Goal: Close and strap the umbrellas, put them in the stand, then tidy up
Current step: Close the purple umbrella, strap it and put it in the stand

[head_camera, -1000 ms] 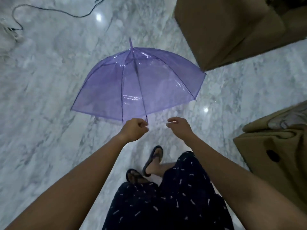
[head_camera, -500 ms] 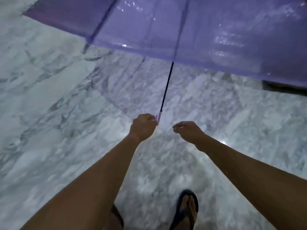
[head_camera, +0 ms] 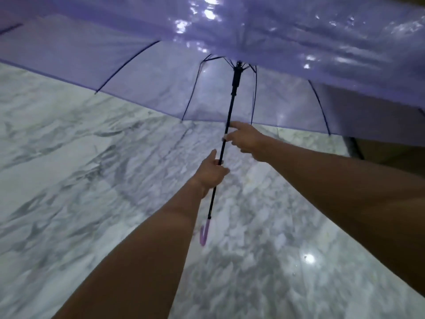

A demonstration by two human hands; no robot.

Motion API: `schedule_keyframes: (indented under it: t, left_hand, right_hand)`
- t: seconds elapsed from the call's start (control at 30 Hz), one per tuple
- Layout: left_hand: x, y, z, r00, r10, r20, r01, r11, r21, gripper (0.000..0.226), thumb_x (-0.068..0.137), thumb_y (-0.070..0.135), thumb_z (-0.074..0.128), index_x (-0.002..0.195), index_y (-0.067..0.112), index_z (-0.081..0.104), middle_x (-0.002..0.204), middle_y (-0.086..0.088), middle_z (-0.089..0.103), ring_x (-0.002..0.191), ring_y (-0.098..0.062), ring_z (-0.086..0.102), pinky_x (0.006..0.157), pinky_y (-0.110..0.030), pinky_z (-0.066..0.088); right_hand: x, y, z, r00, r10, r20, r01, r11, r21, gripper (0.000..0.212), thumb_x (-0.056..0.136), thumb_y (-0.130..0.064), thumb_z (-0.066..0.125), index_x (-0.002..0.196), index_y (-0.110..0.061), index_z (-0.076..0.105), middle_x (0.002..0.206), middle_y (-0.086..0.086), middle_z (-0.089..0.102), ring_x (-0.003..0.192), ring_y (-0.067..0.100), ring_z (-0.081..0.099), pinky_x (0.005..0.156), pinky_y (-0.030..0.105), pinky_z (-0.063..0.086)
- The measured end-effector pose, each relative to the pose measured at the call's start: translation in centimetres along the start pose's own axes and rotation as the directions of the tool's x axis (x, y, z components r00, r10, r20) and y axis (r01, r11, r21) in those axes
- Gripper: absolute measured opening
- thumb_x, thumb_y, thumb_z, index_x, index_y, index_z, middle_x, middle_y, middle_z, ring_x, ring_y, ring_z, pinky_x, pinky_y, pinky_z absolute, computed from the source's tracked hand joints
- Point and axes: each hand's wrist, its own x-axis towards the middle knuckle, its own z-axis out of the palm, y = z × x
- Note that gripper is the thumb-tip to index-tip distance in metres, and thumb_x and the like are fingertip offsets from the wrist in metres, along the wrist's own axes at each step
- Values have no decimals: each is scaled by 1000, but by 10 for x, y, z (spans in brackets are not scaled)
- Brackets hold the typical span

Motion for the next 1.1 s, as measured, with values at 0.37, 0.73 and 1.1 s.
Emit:
schedule_keyframes:
  t: [0.37, 0.73, 1.1]
  left_hand:
    - [-197, 198, -16, 964, 138, -225, -109, 985, 135, 27, 102, 17, 48, 108, 10, 73, 95, -4, 65, 89, -19, 56, 81, -33, 46]
    - [-351, 540, 9, 913, 296, 281, -390, 836, 387, 25, 93, 22, 61, 77, 13, 77, 52, 8, 53, 52, -12, 45, 48, -23, 34]
    - [-398, 682, 150, 543, 355, 761, -730, 648, 218, 33, 99, 24, 58, 91, -3, 76, 41, 6, 40, 32, -3, 30, 36, -14, 26]
  right_hand:
    - [-180, -173, -72, 973, 231, -27, -217, 945, 244, 16, 97, -20, 64, 86, -9, 70, 106, 14, 74, 84, 17, 59, 69, 26, 46]
    - [-400, -374, -294, 865, 376, -333, -40, 713, 700, 17, 98, -28, 63, 104, -16, 71, 95, -1, 74, 83, 16, 66, 69, 31, 51]
    - [-529, -376, -482, 557, 492, -669, 632, 272, 726, 33, 108, -41, 35, 103, -15, 55, 84, 1, 72, 87, 20, 72, 66, 28, 48]
